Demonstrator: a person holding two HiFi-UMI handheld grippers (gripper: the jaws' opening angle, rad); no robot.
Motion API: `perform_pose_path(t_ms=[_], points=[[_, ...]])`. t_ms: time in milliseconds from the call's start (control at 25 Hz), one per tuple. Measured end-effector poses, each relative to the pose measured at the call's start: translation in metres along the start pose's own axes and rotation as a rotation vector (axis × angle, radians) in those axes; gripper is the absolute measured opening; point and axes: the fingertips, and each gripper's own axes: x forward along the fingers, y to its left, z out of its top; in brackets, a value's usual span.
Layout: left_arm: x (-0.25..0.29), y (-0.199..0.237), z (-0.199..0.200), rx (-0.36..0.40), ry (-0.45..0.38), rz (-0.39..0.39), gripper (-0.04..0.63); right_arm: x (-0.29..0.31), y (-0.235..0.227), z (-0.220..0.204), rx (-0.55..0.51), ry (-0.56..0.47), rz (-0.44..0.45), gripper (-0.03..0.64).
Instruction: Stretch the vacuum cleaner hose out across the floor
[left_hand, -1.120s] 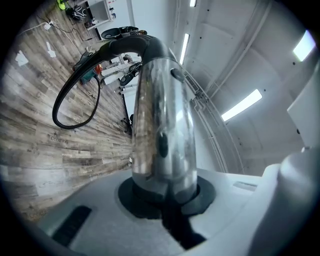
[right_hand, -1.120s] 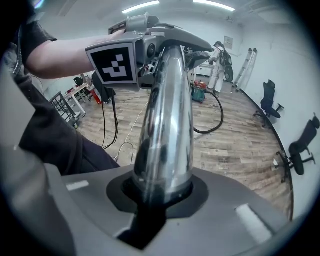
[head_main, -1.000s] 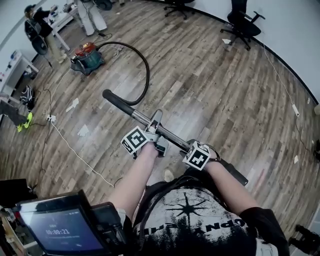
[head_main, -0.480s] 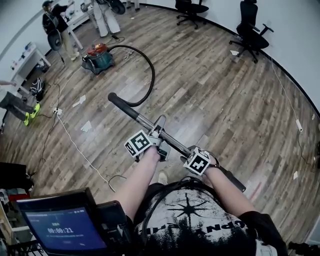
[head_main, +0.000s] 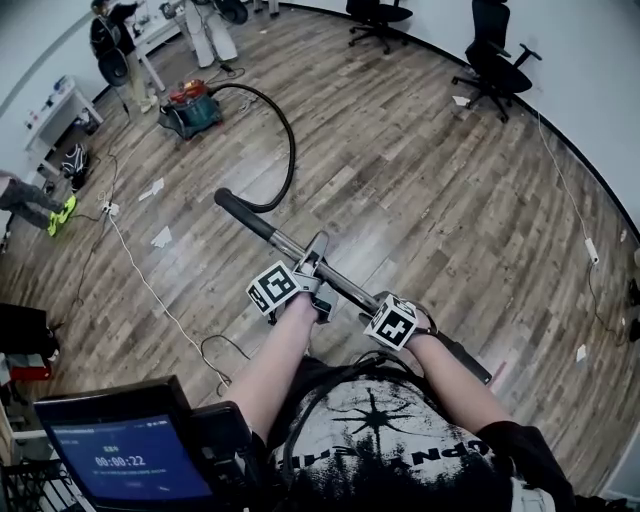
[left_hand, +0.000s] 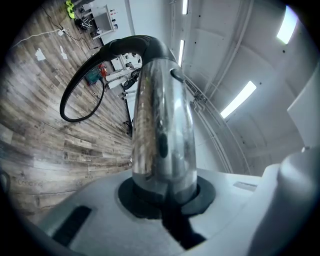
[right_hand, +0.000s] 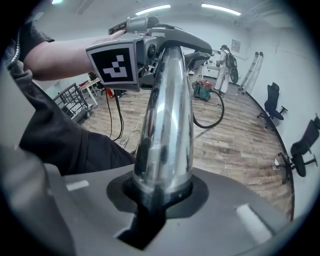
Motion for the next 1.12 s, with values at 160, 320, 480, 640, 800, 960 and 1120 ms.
perform_pose_path(t_ms=[160,320,480,640,800,960,1120], points=[[-0.001,-0.005,-0.026,0.008,-0.003,0.014,0.038,-0.007,0.005,-0.025,-0.004,-0.009,0.011,0.083],[0.004,-0.016,-0.043,0.022,0.011,0.018,0.038,-0.017,0.006,-0.038,0.007,-0.028,0.011,0.083],[0.009,-0.025,-0.054,0.034,0.022,0.008,0.038,-0.024,0.004,-0.046,0.016,-0.039,-0.004,0.083],[0.007,-0.030,-0.056,0.035,0.027,0.009,0.038,-0.028,0.009,-0.047,0.019,-0.041,-0.003,0.084],[-0.002,-0.030,-0.054,0.036,0.023,0.010,0.038,-0.026,0.017,-0.044,0.014,-0.044,0.000,0.084],[-0.017,-0.029,-0.052,0.036,0.017,0.020,0.038,-0.024,0.030,-0.041,0.006,-0.045,0.008,0.084],[-0.036,-0.028,-0.045,0.047,0.010,0.016,0.038,-0.018,0.046,-0.034,-0.001,-0.049,0.005,0.084]])
